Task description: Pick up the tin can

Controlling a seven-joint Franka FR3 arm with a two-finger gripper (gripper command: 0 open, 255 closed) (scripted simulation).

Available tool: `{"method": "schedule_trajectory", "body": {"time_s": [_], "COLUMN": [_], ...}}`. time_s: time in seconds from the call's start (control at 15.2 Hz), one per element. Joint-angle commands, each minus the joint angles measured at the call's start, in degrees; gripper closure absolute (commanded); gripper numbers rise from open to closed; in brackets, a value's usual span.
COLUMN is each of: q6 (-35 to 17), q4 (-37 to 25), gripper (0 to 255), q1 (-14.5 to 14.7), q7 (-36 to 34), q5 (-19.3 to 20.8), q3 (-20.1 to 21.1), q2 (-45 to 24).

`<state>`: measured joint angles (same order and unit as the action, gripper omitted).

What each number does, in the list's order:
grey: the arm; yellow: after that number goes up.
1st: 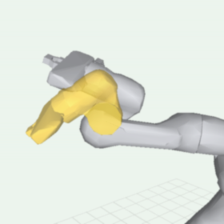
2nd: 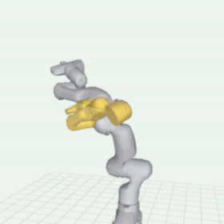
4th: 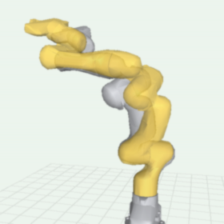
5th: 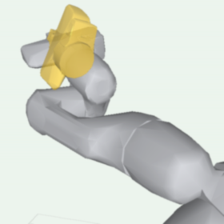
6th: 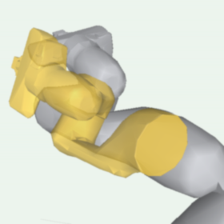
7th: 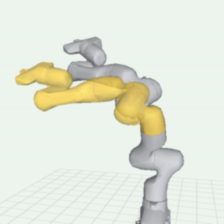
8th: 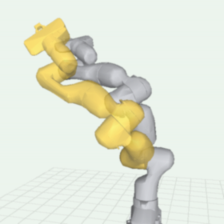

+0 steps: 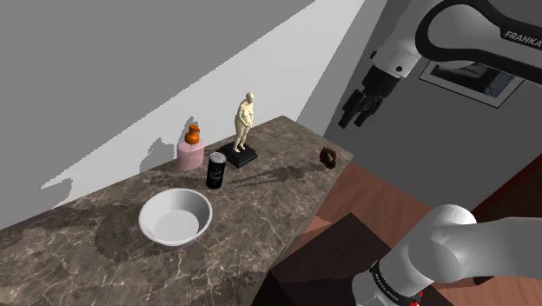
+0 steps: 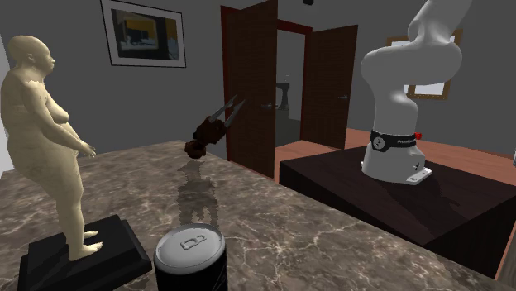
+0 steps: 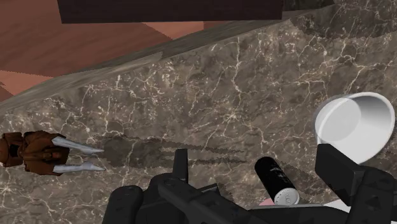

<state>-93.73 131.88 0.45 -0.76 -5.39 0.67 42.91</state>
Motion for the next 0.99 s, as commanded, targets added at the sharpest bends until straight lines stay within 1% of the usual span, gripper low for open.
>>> {"method": "schedule_trajectory", "body": {"time_s": [0.0, 0.46, 0.92], "q6": [0.0, -10.3, -19.0], "q4": [0.0, -0.7, -5.2], "gripper": [0, 0, 0], "q1": [0.0, 1.1, 1.8], "q7": [0.0, -3.8, -8.1], "q5": [0.0, -1.3, -0.6], "q3": [0.0, 4.6, 8.7], "q2": [0.0, -11.6, -25.3]}}
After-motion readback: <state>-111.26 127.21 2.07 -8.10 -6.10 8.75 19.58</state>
